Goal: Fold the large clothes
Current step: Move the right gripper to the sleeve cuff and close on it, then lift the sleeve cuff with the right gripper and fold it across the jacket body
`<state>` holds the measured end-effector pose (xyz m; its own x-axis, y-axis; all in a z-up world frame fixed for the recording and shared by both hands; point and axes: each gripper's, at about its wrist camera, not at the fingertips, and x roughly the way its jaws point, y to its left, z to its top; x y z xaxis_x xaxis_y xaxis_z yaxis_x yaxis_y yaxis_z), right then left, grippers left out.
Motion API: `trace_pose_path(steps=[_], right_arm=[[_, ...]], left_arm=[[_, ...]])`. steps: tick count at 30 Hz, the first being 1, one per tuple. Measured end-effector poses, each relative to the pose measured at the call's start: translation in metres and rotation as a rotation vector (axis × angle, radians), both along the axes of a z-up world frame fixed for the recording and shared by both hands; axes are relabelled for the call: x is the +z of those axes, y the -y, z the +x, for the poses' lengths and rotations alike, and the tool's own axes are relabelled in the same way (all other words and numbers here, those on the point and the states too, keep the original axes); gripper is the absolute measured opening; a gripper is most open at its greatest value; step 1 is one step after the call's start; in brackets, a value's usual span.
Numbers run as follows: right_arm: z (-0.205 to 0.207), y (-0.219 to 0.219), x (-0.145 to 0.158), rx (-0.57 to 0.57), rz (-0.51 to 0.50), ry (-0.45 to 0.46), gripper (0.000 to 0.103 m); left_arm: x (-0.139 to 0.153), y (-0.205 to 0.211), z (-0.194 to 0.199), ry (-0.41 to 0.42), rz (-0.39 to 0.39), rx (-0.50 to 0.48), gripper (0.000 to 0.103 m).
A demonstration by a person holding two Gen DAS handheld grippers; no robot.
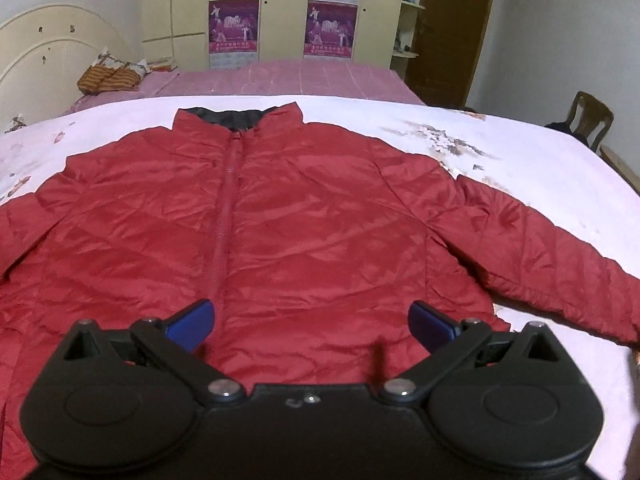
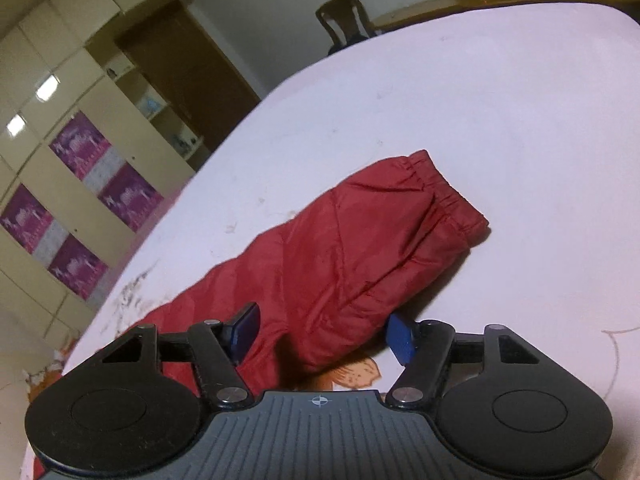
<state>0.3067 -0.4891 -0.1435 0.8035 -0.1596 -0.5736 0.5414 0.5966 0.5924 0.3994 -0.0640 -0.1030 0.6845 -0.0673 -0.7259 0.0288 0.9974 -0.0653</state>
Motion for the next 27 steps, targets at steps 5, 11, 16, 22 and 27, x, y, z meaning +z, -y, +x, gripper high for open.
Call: trace_pose_path(steps=[5, 11, 16, 22, 27], right_arm=[[-0.002, 0.018, 0.001, -0.055, -0.008, -0.063, 0.033], [0.012, 0.003, 0.024, 0.022, -0.119, -0.093, 0.009], [0.032, -0.044, 0.064, 0.148, -0.270, -0.029, 0.007], [0.056, -0.153, 0.100, 0.416, -0.380, 0.030, 0.007], [0.075, -0.261, 0.100, 0.663, -0.472, 0.022, 0.007]], left_arm=[[-0.001, 0.005, 0.007, -0.023, 0.027, -0.009, 0.103], [0.002, -0.019, 0.013, -0.066, 0.031, -0.006, 0.103], [0.010, -0.076, 0.016, -0.056, -0.047, 0.057, 0.103], [0.002, -0.137, 0.020, -0.087, -0.121, 0.080, 0.103], [0.004, -0.179, 0.023, -0.053, -0.167, 0.081, 0.094]])
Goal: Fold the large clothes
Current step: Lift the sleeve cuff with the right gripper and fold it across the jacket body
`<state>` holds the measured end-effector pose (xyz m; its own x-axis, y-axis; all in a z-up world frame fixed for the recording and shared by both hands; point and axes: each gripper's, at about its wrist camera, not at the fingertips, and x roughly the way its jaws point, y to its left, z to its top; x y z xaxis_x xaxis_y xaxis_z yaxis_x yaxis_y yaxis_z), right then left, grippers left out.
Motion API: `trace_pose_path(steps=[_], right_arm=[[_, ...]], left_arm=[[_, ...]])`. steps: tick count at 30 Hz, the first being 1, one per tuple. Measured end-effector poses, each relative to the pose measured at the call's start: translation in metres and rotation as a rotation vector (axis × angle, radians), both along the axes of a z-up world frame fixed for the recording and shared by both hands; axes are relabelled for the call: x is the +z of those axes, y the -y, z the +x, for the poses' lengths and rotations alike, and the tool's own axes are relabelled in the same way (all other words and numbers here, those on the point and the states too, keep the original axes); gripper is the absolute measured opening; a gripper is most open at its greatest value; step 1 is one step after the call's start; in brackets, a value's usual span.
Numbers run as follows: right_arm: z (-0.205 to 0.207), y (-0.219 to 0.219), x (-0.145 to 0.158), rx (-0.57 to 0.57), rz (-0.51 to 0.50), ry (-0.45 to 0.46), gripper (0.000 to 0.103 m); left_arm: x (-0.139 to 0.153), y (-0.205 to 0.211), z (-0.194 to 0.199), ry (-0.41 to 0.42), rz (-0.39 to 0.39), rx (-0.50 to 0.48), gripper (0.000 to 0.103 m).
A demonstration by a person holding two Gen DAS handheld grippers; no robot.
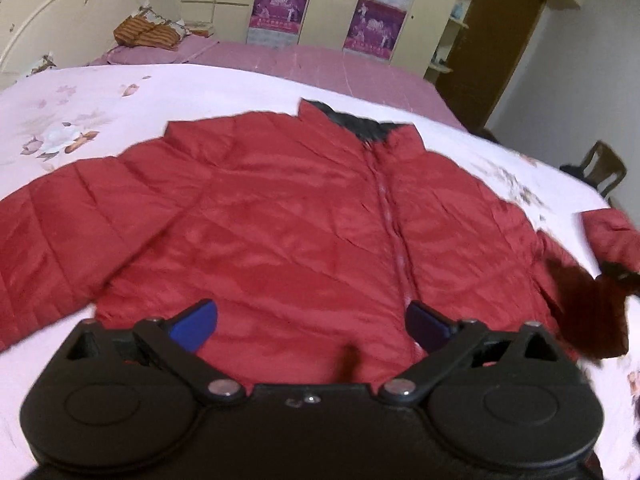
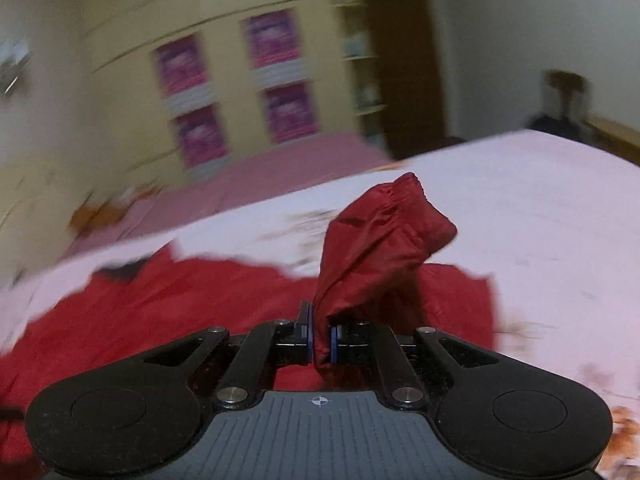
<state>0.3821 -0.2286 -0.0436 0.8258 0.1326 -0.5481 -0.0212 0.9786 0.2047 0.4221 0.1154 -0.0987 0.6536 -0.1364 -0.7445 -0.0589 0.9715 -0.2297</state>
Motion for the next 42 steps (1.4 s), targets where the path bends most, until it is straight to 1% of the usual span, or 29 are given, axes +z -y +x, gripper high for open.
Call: trace_pose_path(steps=[2, 6, 11, 14, 15, 16, 17, 18, 19, 20, 21, 22, 24, 25, 26, 27, 28, 30, 31, 32, 33, 34, 35, 37, 39, 40, 42], right_arm=[[0.007, -0.038, -0.005, 0.081, -0.037, -0.016, 0.007], [0.015, -0.108, -0.016, 0.204, -0.063, -0.045, 0.007], [0.026, -0.177, -0.040, 0.332, -0.088, -0.099, 0.007], [0.030, -0.211, -0.059, 0.418, -0.117, -0.143, 0.007], [0.034, -0.219, -0.067, 0.449, -0.130, -0.169, 0.007], [0.032, -0.227, -0.073, 0.464, -0.157, -0.166, 0.008], [0.029, -0.233, -0.076, 0.473, -0.196, -0.143, 0.009], [0.033, -0.235, -0.076, 0.475, -0.229, -0.129, 0.019], [0.032, -0.237, -0.075, 0.473, -0.259, -0.113, 0.045], [0.032, -0.241, -0.073, 0.469, -0.271, -0.093, 0.062], [0.027, -0.237, -0.067, 0.479, -0.256, -0.063, 0.078], [0.027, -0.231, -0.063, 0.487, -0.235, -0.050, 0.078], [0.027, -0.223, -0.057, 0.475, -0.208, -0.047, 0.076], [0.025, -0.215, -0.052, 0.468, -0.193, -0.043, 0.065], [0.022, -0.204, -0.048, 0.455, -0.177, -0.038, 0.058], [0.020, -0.193, -0.042, 0.430, -0.163, -0.035, 0.048], [0.018, -0.180, -0.037, 0.400, -0.142, -0.030, 0.039], [0.017, -0.149, -0.027, 0.327, -0.081, -0.024, 0.030], [0.016, -0.135, -0.024, 0.286, -0.058, -0.025, 0.026], [0.017, -0.122, -0.021, 0.246, -0.036, -0.026, 0.023], [0.017, -0.106, -0.019, 0.204, -0.007, -0.027, 0.018], [0.015, -0.092, -0.016, 0.169, 0.016, -0.028, 0.014], [0.015, -0.077, -0.015, 0.125, 0.038, -0.031, 0.013], [0.013, -0.055, -0.012, 0.059, 0.062, -0.034, 0.009], [0.010, -0.032, -0.011, -0.005, 0.075, -0.032, 0.008], [0.009, -0.024, -0.010, -0.030, 0.082, -0.031, 0.008], [0.008, -0.008, -0.009, -0.072, 0.097, -0.033, 0.008]], left_arm=[[0.003, -0.015, 0.007, 0.019, -0.014, -0.012, 0.091], [0.007, -0.043, 0.016, 0.047, -0.041, -0.007, 0.091], [0.001, -0.073, 0.010, 0.048, -0.102, 0.014, 0.091], [-0.001, -0.085, 0.005, 0.055, -0.131, 0.024, 0.091], [0.000, -0.087, 0.004, 0.064, -0.141, 0.022, 0.091], [0.001, -0.090, 0.004, 0.083, -0.163, 0.018, 0.093], [0.003, -0.091, 0.005, 0.095, -0.180, 0.012, 0.099], [0.005, -0.091, 0.006, 0.104, -0.192, 0.004, 0.100], [0.007, -0.089, 0.007, 0.111, -0.196, -0.004, 0.100], [0.008, -0.086, 0.010, 0.114, -0.202, -0.016, 0.100], [0.008, -0.082, 0.014, 0.115, -0.208, -0.026, 0.099], [0.006, -0.077, 0.019, 0.111, -0.214, -0.036, 0.098], [0.001, -0.065, 0.028, 0.096, -0.223, -0.059, 0.093], [-0.003, -0.058, 0.034, 0.081, -0.228, -0.072, 0.091], [-0.008, -0.051, 0.040, 0.065, -0.233, -0.085, 0.085], [-0.013, -0.045, 0.047, 0.050, -0.238, -0.100, 0.078], [-0.018, -0.038, 0.052, 0.031, -0.232, -0.111, 0.074], [-0.029, -0.025, 0.064, -0.011, -0.214, -0.127, 0.058], [-0.035, -0.019, 0.069, -0.031, -0.201, -0.140, 0.053], [-0.040, -0.011, 0.074, -0.050, -0.173, -0.150, 0.045], [-0.043, -0.005, 0.076, -0.050, -0.139, -0.159, 0.037], [-0.044, 0.002, 0.079, -0.035, -0.104, -0.176, 0.028], [-0.045, 0.005, 0.081, -0.030, -0.099, -0.186, 0.018], [-0.041, 0.009, 0.082, -0.005, -0.120, -0.188, 0.018], [-0.027, 0.012, 0.077, 0.060, -0.110, -0.190, 0.017], [-0.018, 0.011, 0.072, 0.099, -0.109, -0.179, 0.017], [-0.002, -0.004, 0.059, 0.158, -0.099, -0.123, 0.017]])
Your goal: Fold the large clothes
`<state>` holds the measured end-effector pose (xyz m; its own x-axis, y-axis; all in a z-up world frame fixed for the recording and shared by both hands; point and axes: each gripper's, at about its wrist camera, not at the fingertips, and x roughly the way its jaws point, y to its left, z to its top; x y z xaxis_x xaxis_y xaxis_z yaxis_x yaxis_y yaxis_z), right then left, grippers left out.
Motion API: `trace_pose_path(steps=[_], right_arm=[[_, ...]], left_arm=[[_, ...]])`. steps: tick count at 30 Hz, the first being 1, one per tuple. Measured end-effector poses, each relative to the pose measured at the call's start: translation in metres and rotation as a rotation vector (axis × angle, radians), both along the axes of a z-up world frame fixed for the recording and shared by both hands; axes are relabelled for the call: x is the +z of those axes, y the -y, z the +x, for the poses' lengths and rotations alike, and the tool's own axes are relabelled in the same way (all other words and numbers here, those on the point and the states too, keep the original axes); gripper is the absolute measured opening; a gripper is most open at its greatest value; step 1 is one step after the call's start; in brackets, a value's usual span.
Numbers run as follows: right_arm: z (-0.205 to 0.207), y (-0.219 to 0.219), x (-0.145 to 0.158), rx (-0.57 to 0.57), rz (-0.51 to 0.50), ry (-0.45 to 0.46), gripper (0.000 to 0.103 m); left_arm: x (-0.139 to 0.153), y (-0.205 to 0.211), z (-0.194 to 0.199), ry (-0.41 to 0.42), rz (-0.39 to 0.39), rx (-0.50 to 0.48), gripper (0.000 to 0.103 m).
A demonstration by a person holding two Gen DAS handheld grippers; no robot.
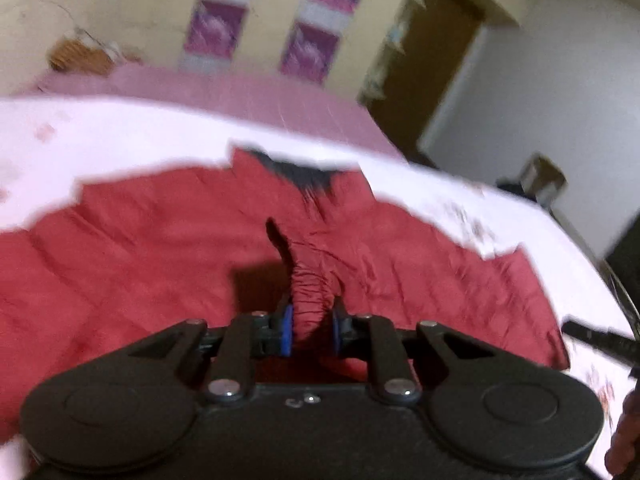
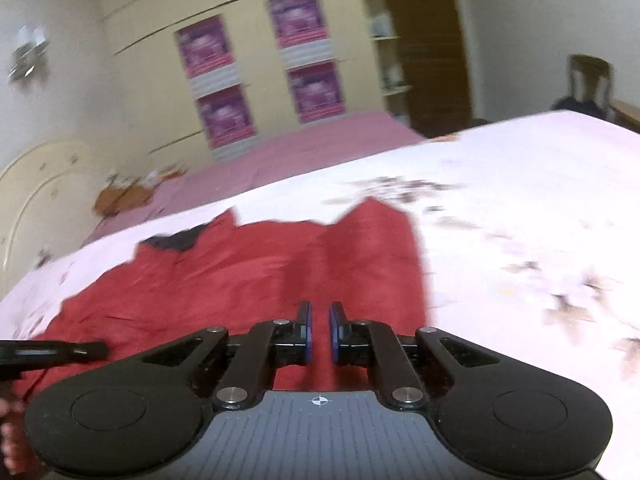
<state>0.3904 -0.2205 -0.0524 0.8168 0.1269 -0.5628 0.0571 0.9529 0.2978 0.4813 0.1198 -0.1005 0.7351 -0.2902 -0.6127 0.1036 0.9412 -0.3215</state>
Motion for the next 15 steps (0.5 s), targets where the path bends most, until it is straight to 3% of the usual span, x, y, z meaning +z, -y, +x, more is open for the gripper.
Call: trace_pose_path(steps=[2, 5, 11, 14, 15], right_arm=[[-0.002, 0.014, 0.002, -0.022, 0.002, -0.007, 0.008], [0.000, 0.020, 0.001, -0.007, -0.006, -0.020, 0.008], [0.021, -0.001, -0.022, 0.083, -0.078, -0.078, 0.005], [0.038, -0.010, -0.053, 0.114, -0.158, -0.188, 0.004], [0.038, -0.010, -0.057, 0.119, -0.162, -0.178, 0.003]], left_arm=[[0.005, -0.026, -0.013, 0.020, 0.018, 0.085, 0.017], [-0.013, -0.053, -0.018, -0.047, 0.059, 0.141, 0.017], [-0.030, -0.046, -0.013, -0.067, 0.061, 0.142, 0.017], [-0.041, -0.041, -0.011, -0.089, 0.069, 0.155, 0.017], [-0.043, -0.041, -0.011, -0.094, 0.070, 0.154, 0.017]])
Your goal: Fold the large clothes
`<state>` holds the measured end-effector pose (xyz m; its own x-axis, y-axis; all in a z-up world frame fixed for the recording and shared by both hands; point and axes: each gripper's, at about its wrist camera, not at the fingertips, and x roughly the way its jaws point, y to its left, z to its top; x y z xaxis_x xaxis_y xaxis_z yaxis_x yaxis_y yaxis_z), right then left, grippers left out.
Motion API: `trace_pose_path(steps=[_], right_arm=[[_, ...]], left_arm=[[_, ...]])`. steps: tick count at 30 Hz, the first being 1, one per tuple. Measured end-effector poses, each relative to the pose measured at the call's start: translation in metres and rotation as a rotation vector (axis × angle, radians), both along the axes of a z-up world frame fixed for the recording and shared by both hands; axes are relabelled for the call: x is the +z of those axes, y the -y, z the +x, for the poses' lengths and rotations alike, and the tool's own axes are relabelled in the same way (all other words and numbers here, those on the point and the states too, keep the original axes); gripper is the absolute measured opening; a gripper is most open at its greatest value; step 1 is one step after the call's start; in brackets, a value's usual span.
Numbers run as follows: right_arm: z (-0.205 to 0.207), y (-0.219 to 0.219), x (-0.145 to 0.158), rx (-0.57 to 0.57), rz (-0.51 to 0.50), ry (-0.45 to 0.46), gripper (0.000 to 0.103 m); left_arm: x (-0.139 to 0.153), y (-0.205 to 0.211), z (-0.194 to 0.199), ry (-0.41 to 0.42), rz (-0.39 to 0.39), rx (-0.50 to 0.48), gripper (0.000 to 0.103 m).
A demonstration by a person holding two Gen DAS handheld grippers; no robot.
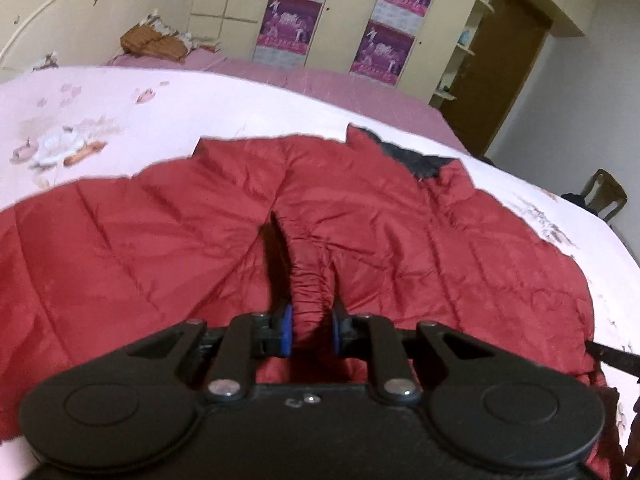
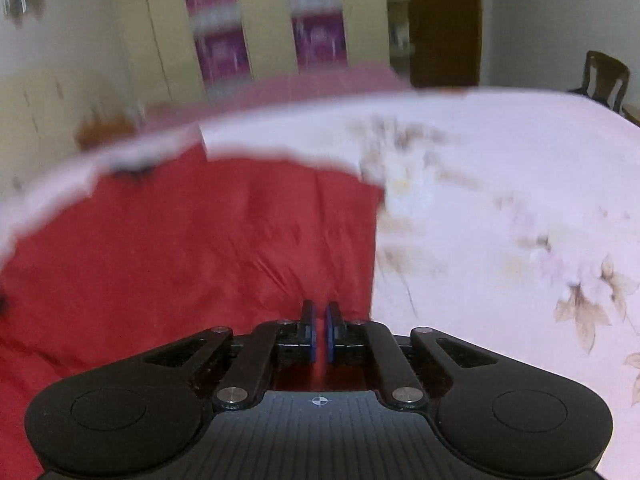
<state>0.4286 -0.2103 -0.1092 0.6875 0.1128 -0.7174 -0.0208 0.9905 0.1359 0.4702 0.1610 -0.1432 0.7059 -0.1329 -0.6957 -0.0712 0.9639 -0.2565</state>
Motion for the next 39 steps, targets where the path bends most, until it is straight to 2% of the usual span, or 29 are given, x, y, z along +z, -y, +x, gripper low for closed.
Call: trace_pose_path(steps=[2, 4, 6, 7, 9, 11, 15, 20, 22, 24, 25, 29, 32, 35, 37, 39], right_arm=[[0.001, -0.002, 0.003, 0.024, -0.025, -0.003, 0.003], [0.000, 0.001, 0.009, 0.025, -0.021, 0.005, 0.003], [-0.005, 0.010, 0.022, 0.004, 0.015, 0.054, 0.003], [-0.005, 0.014, 0.029, -0.007, 0.020, 0.079, 0.003], [-0.001, 0.018, 0.039, -0.021, 0.035, 0.116, 0.003], [0.013, 0.017, 0.045, -0.016, 0.045, 0.129, 0.003], [0.049, 0.000, 0.045, 0.044, 0.039, 0.139, 0.003], [0.085, -0.005, 0.017, 0.103, 0.013, 0.111, 0.003], [0.097, 0.009, 0.001, 0.037, 0.002, 0.084, 0.003], [0.104, 0.031, -0.013, -0.033, 0.049, 0.061, 0.002], [0.106, 0.038, -0.015, -0.041, 0.074, 0.064, 0.000], [0.106, 0.035, -0.011, -0.021, 0.041, 0.053, 0.000], [0.090, 0.035, 0.006, -0.027, 0.064, 0.074, 0.000], [0.066, 0.029, 0.025, 0.014, 0.069, 0.107, 0.000], [0.054, 0.020, 0.029, 0.055, 0.069, 0.111, 0.000], [0.053, 0.010, 0.020, 0.073, 0.024, 0.076, 0.000]], left_arm=[[0.005, -0.004, -0.005, -0.002, 0.004, -0.016, 0.018], [0.013, -0.009, -0.009, -0.003, 0.012, -0.026, 0.025], [0.025, -0.015, -0.020, 0.048, 0.056, 0.007, 0.038], [0.031, -0.017, -0.023, 0.075, 0.080, 0.019, 0.039], [0.040, -0.016, -0.022, 0.113, 0.100, 0.018, 0.039], [0.041, -0.002, -0.009, 0.120, 0.127, -0.037, 0.039], [0.028, 0.024, 0.027, 0.111, 0.122, -0.103, 0.039], [0.003, 0.021, 0.046, 0.072, 0.142, -0.072, 0.040], [-0.004, 0.015, 0.045, 0.067, 0.117, -0.060, 0.040], [-0.005, 0.018, 0.044, 0.070, 0.133, -0.058, 0.040], [-0.005, 0.021, 0.044, 0.071, 0.152, -0.060, 0.040], [-0.002, 0.022, 0.043, 0.063, 0.155, -0.059, 0.038], [0.016, 0.024, 0.033, 0.098, 0.154, -0.063, 0.038], [0.025, 0.035, 0.016, 0.120, 0.139, -0.100, 0.038], [0.022, 0.045, 0.012, 0.112, 0.155, -0.135, 0.038], [0.013, 0.050, 0.013, 0.084, 0.188, -0.150, 0.039]])
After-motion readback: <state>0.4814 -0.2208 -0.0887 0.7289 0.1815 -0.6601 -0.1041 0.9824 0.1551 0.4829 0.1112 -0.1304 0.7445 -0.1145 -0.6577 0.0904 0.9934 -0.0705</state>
